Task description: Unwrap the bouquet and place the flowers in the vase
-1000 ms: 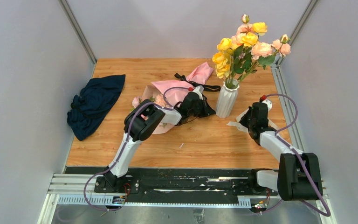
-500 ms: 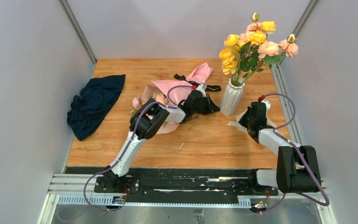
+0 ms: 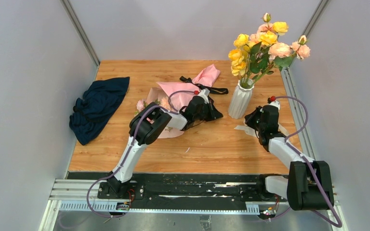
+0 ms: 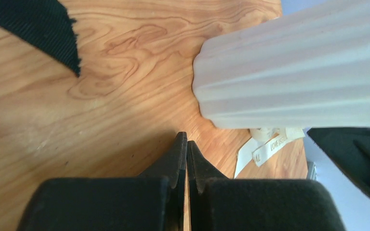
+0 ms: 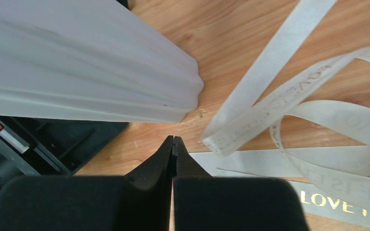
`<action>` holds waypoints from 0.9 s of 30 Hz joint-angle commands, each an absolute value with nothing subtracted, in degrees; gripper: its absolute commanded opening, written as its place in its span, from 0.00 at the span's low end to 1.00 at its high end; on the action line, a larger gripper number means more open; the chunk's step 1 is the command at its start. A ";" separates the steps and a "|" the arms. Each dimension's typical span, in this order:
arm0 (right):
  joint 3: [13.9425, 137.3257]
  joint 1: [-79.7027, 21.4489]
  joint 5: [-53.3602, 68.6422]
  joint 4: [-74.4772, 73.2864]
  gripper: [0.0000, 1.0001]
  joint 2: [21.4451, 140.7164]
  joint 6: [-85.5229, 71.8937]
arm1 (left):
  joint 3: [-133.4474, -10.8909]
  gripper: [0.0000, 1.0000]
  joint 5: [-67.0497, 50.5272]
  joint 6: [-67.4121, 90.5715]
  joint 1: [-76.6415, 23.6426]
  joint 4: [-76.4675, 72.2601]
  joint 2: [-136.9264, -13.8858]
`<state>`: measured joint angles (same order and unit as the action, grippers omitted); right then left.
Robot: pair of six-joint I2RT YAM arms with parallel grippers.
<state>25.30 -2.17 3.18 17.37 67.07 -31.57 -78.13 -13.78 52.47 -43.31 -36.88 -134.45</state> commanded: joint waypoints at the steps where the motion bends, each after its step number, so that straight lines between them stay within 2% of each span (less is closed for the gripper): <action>1: 25.20 -1.65 7.50 19.79 0.00 67.29 -33.24 | -72.44 0.00 -12.95 49.57 -42.34 -35.97 -131.55; 9: 24.85 -2.95 9.13 26.01 0.00 76.02 -35.58 | -65.32 0.00 -12.48 49.04 -41.72 -38.52 -128.38; 27: 26.46 -3.86 11.96 39.45 0.00 92.81 -42.86 | -60.87 0.00 -13.27 48.21 -39.55 -38.67 -124.68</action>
